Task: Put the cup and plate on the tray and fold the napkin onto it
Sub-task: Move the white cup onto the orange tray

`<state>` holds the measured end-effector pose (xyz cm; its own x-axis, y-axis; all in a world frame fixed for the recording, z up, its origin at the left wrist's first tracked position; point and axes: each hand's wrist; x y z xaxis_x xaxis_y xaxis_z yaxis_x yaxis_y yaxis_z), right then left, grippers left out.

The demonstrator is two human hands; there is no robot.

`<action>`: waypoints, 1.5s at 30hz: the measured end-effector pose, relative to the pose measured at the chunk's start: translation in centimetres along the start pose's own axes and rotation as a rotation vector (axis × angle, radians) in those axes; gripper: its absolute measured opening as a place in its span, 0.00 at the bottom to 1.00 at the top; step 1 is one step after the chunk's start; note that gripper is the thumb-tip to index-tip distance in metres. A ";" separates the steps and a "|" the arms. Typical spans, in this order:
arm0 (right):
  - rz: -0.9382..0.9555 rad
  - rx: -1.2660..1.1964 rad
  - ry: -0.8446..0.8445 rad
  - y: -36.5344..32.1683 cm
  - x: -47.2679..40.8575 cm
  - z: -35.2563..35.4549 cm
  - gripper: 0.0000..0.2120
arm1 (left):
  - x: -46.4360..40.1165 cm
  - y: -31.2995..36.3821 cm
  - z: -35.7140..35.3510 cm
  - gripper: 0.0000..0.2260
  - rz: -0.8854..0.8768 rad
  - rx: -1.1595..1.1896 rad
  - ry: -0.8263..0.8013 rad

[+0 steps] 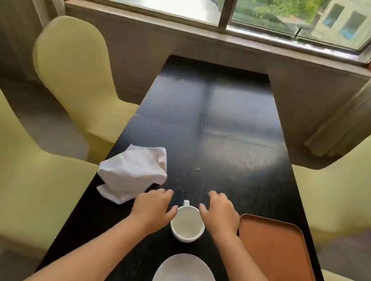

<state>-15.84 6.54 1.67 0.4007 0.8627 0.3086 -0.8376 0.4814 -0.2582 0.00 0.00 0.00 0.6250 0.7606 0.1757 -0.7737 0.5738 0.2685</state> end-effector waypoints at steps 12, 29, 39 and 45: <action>-0.133 -0.070 -0.218 2.5 -3.7 -8.2 0.21 | -3.8 -1.7 -8.9 0.22 0.106 0.148 -0.254; 0.006 -0.548 -0.076 6.9 -3.4 -9.5 0.21 | -2.2 3.0 -12.6 0.11 0.364 0.967 -0.064; -0.079 -0.773 0.149 18.1 -1.5 -3.6 0.20 | -6.7 14.2 -11.2 0.13 0.116 1.027 -0.040; -0.194 -0.784 0.136 22.7 -1.3 -4.3 0.18 | -9.8 18.1 -13.6 0.15 0.070 0.915 -0.178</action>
<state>-33.78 17.03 -8.53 0.5955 0.7399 0.3131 -0.2656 0.5491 -0.7924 -21.51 7.07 -9.75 0.6453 0.6832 0.3418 -0.4752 0.0086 0.8798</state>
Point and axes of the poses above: each hand's wrist, its own x-axis away from the middle knuckle, its own z-axis out of the back of the hand, y = z × x, and after that the axes turned 10 degrees about -y, right-handed
